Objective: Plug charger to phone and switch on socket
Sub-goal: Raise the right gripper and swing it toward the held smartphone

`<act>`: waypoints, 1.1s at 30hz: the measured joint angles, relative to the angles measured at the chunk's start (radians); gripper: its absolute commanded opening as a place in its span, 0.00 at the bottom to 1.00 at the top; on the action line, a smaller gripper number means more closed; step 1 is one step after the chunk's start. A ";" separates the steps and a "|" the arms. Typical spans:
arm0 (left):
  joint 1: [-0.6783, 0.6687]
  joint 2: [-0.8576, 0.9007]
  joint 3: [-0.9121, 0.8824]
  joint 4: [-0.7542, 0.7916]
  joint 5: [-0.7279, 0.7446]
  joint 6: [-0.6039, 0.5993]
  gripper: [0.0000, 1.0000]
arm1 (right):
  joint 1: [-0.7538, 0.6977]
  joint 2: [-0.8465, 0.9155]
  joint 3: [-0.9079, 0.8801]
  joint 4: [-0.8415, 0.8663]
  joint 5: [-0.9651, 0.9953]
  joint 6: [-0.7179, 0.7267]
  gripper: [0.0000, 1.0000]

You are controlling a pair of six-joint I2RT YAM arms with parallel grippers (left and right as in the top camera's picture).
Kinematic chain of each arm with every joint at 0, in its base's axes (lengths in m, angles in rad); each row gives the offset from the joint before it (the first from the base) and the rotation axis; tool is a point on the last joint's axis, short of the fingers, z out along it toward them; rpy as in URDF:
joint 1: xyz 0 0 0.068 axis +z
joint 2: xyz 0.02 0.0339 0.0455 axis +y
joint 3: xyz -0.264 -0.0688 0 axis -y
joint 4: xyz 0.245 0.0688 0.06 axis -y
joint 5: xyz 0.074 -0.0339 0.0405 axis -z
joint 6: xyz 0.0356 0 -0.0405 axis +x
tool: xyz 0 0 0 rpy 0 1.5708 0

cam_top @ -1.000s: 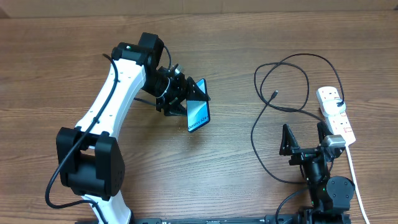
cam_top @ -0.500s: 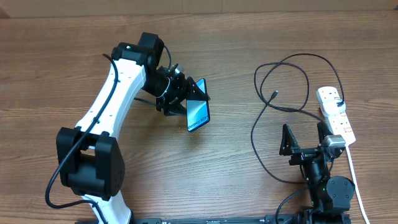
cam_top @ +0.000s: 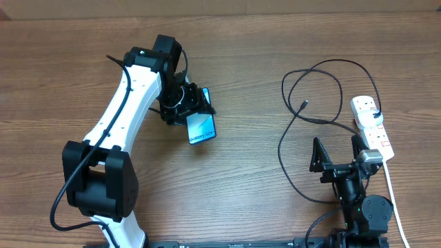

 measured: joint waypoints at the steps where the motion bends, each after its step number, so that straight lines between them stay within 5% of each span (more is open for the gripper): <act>1: 0.000 0.000 0.000 0.003 -0.021 0.000 0.54 | 0.000 0.000 0.000 0.000 0.000 0.000 1.00; 10: 0.000 0.000 0.000 0.029 -0.139 0.000 0.54 | 0.000 0.000 0.000 0.002 -0.035 0.035 1.00; 22: 0.000 0.000 0.000 0.038 -0.225 -0.008 0.54 | 0.000 0.000 0.000 0.009 -0.342 0.731 1.00; 33: 0.000 0.000 0.000 0.045 -0.243 -0.027 0.54 | 0.000 0.000 0.000 0.012 -0.375 0.905 1.00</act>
